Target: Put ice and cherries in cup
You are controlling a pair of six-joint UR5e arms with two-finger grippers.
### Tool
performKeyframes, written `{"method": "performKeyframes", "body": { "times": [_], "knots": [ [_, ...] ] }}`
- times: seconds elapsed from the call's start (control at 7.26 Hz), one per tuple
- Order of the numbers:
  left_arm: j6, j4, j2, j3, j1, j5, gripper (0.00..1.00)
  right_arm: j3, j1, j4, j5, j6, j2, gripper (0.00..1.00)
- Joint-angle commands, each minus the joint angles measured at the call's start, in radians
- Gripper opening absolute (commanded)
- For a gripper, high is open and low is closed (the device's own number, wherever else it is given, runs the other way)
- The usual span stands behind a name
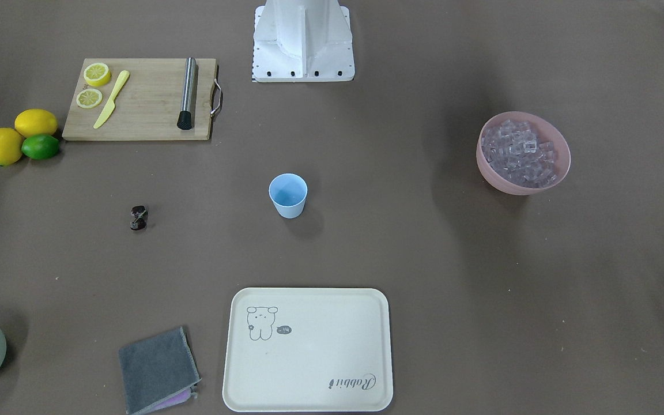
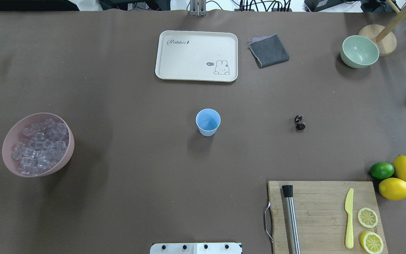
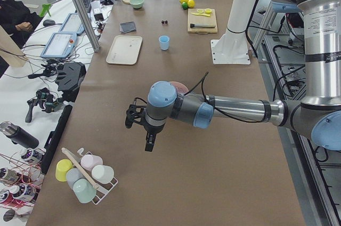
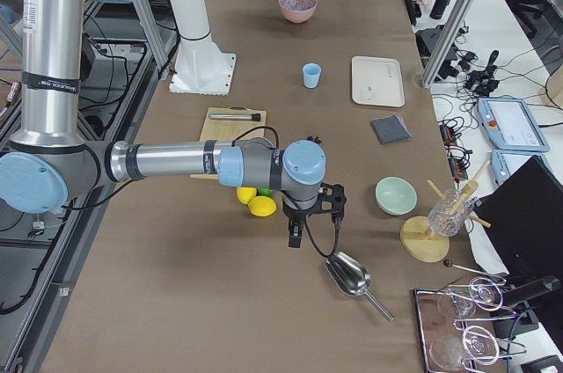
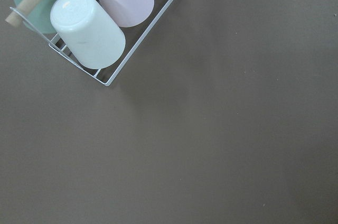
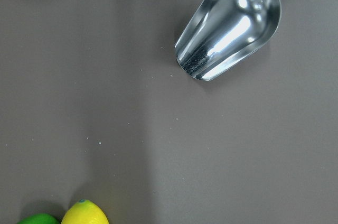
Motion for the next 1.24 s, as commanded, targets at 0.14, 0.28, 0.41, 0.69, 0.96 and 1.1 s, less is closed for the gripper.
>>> {"method": "performKeyframes", "body": {
  "times": [0.14, 0.28, 0.41, 0.69, 0.96, 1.1],
  "knots": [
    [0.001, 0.001, 0.001, 0.006, 0.000, 0.003, 0.98, 0.001, 0.000, -0.001, 0.001, 0.000, -0.002, 1.00],
    [0.001, 0.001, 0.016, 0.002, -0.002, 0.003, 0.98, 0.000, 0.000, -0.001, 0.001, 0.000, -0.002, 1.00],
    [0.001, 0.001, 0.016, 0.002, -0.002, 0.003, 0.98, -0.002, 0.000, -0.001, 0.001, 0.000, -0.002, 1.00],
    [0.003, 0.001, 0.017, 0.008, -0.002, 0.004, 0.98, 0.003, 0.000, 0.001, 0.003, -0.003, -0.014, 1.00],
    [0.001, 0.001, 0.019, 0.008, -0.002, 0.004, 0.98, 0.003, 0.000, 0.001, 0.003, -0.005, -0.014, 1.00],
    [0.003, 0.001, 0.020, 0.009, -0.002, 0.004, 0.98, 0.003, 0.000, 0.001, 0.003, -0.003, -0.014, 1.00]
  ]
}}
